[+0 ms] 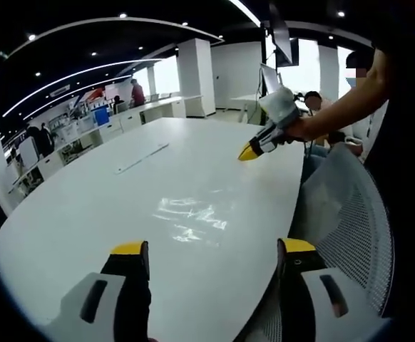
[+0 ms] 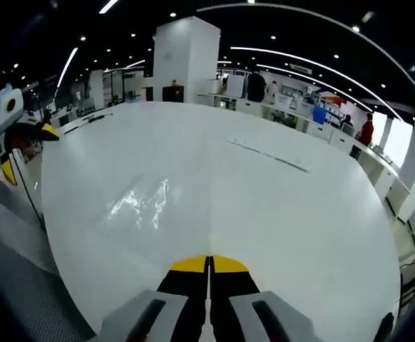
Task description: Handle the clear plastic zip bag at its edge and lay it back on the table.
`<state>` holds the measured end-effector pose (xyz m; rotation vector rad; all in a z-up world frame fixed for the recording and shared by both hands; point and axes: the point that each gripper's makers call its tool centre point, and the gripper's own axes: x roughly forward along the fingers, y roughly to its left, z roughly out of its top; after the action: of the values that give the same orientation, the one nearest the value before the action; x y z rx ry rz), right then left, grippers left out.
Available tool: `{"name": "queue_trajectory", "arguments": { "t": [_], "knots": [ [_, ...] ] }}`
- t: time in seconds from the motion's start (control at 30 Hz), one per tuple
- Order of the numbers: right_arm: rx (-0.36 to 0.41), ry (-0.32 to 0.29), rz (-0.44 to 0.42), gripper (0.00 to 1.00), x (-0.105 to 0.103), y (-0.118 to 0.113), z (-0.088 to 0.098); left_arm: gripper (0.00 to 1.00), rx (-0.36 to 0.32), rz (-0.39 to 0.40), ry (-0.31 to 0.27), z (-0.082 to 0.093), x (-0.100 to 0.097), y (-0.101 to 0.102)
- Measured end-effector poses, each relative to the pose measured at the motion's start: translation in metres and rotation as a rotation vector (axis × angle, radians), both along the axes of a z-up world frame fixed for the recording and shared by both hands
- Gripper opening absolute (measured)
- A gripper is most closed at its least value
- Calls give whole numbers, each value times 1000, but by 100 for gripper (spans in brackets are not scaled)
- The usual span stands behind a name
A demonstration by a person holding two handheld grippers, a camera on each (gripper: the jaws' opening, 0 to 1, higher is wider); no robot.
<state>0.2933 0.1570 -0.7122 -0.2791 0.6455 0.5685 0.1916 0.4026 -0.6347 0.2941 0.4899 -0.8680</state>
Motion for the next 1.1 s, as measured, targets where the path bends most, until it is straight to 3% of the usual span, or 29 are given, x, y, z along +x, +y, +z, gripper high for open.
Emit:
{"name": "queue_trajectory", "arguments": {
  "t": [0.4, 0.7, 1.1],
  "knots": [
    [-31, -52, 47, 0, -1, 7, 13, 68, 22, -18, -19, 6, 6, -6],
    [-66, -84, 89, 0, -9, 14, 18, 65, 40, -64, -45, 10, 23, -10],
    [-133, -135, 164, 0, -11, 24, 25, 62, 63, -127, -66, 17, 35, -32]
  ]
}}
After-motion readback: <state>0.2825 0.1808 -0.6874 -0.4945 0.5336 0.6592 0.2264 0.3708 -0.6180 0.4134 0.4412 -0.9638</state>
